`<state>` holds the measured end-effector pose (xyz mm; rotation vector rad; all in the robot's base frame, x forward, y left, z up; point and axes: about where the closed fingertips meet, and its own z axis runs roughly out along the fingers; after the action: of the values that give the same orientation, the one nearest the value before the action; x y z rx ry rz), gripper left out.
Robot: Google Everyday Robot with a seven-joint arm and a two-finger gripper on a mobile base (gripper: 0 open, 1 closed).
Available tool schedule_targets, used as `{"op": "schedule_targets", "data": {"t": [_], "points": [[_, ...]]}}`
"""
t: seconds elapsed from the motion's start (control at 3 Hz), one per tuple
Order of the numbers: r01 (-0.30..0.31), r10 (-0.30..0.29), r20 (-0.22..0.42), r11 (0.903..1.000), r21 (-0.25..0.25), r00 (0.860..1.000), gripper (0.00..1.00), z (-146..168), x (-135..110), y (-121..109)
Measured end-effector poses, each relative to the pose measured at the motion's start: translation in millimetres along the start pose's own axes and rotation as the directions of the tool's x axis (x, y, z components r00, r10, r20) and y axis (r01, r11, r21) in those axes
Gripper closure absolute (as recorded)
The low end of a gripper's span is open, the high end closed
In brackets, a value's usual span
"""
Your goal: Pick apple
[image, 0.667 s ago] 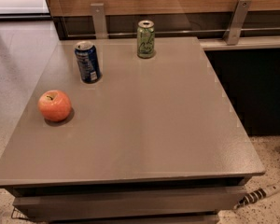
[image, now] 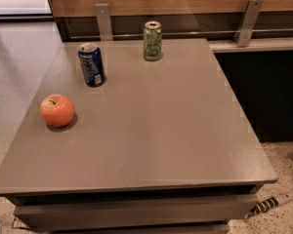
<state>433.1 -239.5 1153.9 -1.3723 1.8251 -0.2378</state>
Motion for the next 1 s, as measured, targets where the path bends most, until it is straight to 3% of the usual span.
{"op": "schedule_targets", "data": {"t": [0.33,0.67,1.0], "points": [[-0.011,0.010,0.095,0.9999,0.003,0.995,0.00,25,-16,21],[-0.046,0.043,0.214,0.9989,0.009,0.976,0.00,54,-31,40],[-0.076,0.083,0.308,0.9965,-0.035,0.948,0.00,87,-47,56]]}}
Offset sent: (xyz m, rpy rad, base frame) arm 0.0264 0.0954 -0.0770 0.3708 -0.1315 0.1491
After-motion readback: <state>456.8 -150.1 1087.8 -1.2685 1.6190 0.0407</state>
